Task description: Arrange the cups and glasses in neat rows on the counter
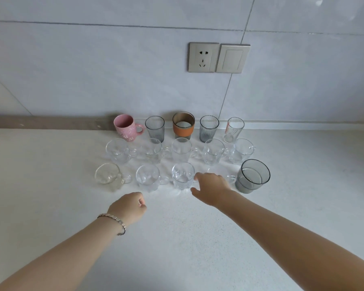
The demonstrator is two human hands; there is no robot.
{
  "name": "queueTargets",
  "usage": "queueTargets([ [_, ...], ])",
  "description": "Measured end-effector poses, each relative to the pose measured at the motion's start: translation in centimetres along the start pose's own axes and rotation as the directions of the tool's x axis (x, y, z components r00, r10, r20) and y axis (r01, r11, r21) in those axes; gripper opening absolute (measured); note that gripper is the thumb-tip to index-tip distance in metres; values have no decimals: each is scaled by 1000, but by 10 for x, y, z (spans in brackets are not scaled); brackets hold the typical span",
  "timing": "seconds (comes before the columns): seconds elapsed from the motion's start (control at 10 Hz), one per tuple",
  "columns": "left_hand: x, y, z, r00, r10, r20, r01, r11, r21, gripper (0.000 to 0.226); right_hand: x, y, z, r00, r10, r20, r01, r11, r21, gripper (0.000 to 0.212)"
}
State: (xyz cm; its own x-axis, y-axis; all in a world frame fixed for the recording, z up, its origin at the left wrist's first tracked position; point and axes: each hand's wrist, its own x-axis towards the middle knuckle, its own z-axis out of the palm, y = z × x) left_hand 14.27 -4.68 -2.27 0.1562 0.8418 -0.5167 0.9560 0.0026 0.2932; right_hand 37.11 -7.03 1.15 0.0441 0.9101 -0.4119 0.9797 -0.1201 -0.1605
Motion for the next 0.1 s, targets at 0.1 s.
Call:
queueTargets([
  [0.1, -4, -15, -30, 997, 57, -55, -57, 998, -14, 21, -5, -26, -9, 994, 83, 75, -88, 994, 71, 40],
])
